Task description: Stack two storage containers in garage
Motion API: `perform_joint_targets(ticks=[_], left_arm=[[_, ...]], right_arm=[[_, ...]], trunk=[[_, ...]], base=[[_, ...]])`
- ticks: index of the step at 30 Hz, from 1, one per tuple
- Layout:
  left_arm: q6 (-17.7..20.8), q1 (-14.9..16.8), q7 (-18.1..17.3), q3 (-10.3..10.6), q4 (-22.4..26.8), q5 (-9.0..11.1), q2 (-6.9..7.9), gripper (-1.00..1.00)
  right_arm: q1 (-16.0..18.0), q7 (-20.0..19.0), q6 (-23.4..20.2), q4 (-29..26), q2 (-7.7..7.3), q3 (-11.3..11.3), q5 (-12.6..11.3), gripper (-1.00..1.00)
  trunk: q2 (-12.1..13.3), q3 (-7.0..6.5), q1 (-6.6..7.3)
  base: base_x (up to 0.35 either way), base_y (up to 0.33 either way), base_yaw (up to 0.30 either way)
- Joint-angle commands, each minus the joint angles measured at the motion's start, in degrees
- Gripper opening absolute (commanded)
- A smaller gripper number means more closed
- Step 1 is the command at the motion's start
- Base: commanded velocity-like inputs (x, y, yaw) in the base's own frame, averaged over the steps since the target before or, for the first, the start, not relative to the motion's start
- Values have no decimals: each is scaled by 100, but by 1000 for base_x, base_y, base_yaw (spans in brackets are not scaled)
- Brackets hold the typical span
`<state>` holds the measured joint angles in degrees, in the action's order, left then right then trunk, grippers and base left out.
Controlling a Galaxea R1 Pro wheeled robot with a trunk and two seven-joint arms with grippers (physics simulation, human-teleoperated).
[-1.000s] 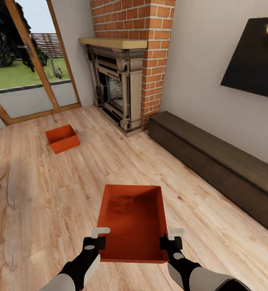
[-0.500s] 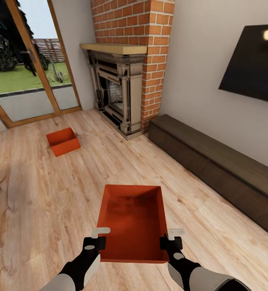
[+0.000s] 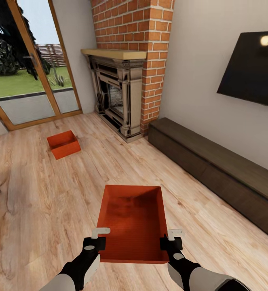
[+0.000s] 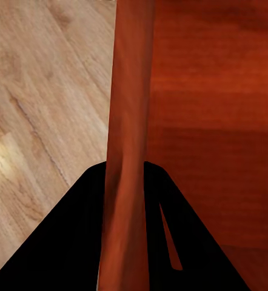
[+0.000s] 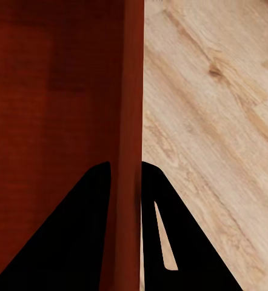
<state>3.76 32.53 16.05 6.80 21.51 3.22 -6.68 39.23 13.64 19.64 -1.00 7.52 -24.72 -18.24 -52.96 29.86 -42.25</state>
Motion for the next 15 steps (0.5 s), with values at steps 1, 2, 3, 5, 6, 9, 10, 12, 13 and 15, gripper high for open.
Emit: perform_joint_targets(ticks=[1,2,3,5,6,9,10,12,13,15], left_arm=[[46,-1,117,-82,3,3,0,-100],[46,-1,117,-82,3,3,0,-100],[46,-1,117,-82,3,3,0,-100],[46,-1,117,-82,2,3,0,-100],[46,-1,117,-82,2,3,0,-100],[46,0,117,-82,2,3,0,-100],[46,0,117,-82,2,3,0,-100],[46,-1,117,-82,8,3,0,-100],[46,-1,117,-82,17,3,0,-100],[46,-1,117,-82,24,3,5,-100]], right_arm=[[5,11,19,-15,4,301,22,-100],[5,11,20,-15,4,301,22,-100],[5,9,18,-15,4,301,22,-100],[5,13,21,-15,4,301,22,-100],[5,12,21,-15,4,301,22,-100],[5,11,22,-15,2,301,22,-100],[5,10,22,-15,3,301,22,-100],[5,9,22,-17,3,301,25,-100],[5,8,22,-17,4,301,26,-100],[5,7,21,-17,4,301,29,-100]], trunk=[[-3,-5,0],[-3,-14,0],[-3,-24,0],[-3,-42,0],[-3,-52,0],[-3,-80,0],[-3,-89,0],[-3,-108,0],[-3,-117,0],[-3,-136,0]], base=[[0,0,0],[0,0,0],[0,0,0],[0,0,0],[0,0,0],[0,0,0],[0,0,0],[0,0,0],[0,0,0],[0,0,0]])
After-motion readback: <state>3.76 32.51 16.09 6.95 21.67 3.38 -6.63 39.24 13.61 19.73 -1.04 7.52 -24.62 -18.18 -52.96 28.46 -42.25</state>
